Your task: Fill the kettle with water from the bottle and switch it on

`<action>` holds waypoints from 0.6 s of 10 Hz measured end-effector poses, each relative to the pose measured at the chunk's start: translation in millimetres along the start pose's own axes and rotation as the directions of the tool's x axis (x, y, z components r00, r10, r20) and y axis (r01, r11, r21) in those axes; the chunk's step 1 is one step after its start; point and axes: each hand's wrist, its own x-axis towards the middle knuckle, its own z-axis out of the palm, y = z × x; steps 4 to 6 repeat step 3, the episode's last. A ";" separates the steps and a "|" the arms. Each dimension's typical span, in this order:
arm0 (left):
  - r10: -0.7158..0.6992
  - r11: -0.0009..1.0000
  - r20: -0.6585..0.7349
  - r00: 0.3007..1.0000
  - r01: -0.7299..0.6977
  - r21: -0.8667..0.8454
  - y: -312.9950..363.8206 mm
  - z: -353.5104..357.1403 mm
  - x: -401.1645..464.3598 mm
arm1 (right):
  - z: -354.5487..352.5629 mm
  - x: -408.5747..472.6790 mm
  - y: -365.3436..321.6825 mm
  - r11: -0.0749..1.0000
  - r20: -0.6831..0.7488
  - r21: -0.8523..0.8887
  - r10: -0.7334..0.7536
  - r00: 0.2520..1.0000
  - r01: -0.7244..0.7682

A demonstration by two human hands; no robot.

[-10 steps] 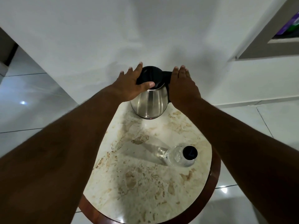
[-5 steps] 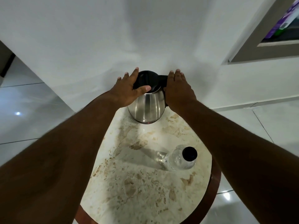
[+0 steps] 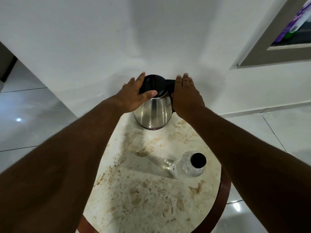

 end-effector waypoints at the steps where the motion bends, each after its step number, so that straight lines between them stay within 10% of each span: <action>1: 0.015 1.000 0.003 1.000 -0.015 0.017 -0.6 0.4 0.4 | 1.0 -0.4 2.0 1.000 0.003 0.003 -0.002 1.000 0.002; 6: -0.036 0.976 -0.014 0.999 0.038 0.212 16.9 -7.7 -10.0 | -6.6 -1.2 2.4 1.000 0.073 -0.006 -0.026 0.997 0.026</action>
